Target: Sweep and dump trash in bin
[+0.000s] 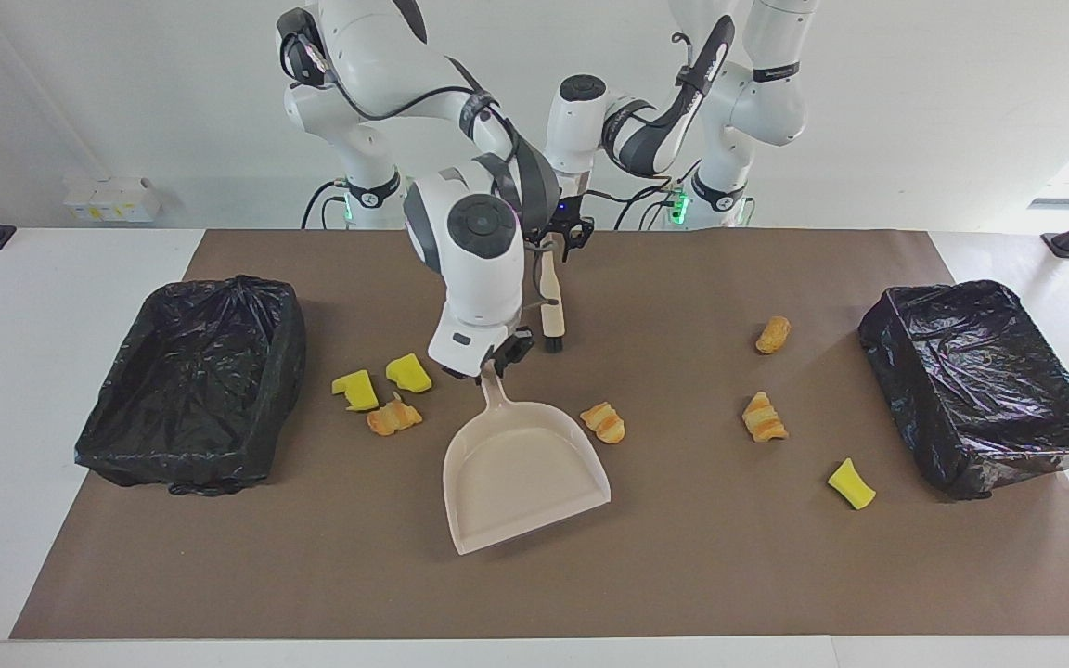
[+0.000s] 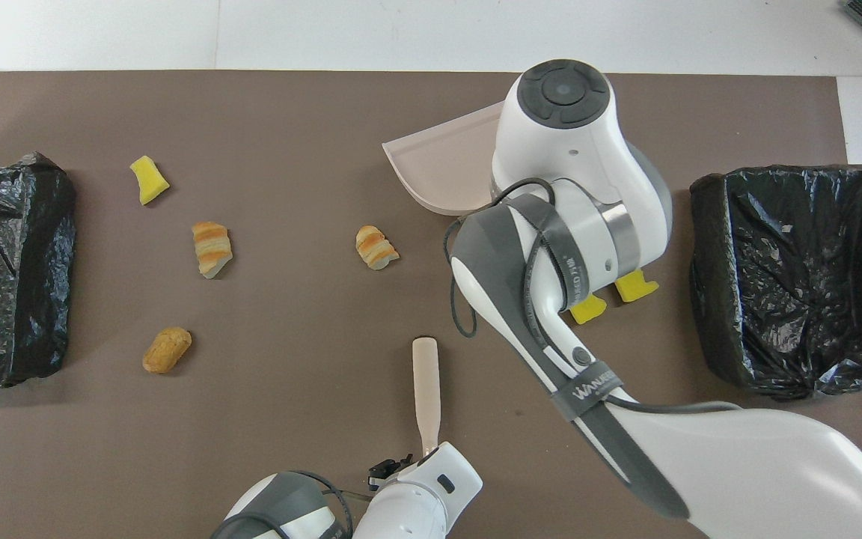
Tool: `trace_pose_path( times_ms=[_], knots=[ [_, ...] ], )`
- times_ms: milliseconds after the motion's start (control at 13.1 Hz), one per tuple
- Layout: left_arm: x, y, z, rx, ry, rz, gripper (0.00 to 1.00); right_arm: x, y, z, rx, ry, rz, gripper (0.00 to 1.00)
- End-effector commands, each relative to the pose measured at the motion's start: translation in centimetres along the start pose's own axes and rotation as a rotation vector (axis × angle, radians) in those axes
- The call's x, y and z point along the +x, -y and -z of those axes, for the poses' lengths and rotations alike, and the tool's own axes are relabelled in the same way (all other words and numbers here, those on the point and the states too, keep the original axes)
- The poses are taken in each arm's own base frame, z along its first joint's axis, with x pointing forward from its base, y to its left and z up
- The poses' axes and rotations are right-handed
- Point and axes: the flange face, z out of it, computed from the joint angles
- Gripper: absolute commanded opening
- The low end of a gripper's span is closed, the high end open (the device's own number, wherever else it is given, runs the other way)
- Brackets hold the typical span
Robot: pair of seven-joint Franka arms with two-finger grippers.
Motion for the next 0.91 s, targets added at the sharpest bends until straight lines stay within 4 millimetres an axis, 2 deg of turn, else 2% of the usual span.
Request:
trace_pose_path(
  times_ms=[0, 152, 381, 457, 610, 838],
  knots=[
    [-0.3, 0.0, 0.1, 0.016, 0.010, 0.011, 0.00, -3.9, -1.6, 2.3, -0.001, 0.043, 0.211, 0.00],
    [0.2, 0.2, 0.3, 0.012, 0.005, 0.022, 0.00, -5.9, -3.8, 2.4, -0.053, 0.068, 0.380, 0.00],
    [2.3, 0.4, 2.9, 0.064, 0.041, 0.061, 0.00, -6.1, -4.6, 0.8, -0.097, 0.050, 0.679, 0.00],
    [3.7, 1.1, 4.1, 0.082, 0.051, 0.088, 0.00, -6.2, -5.7, -0.1, -0.123, 0.072, 0.790, 0.00],
    [5.7, 2.7, 6.1, 0.104, 0.057, 0.134, 0.00, -6.5, -6.0, -1.8, -0.147, 0.137, 0.957, 0.00],
    [10.1, 6.1, 6.9, 0.127, 0.025, 0.170, 0.00, -6.1, -7.0, -2.7, -0.162, 0.108, 1.130, 0.00]
  ],
)
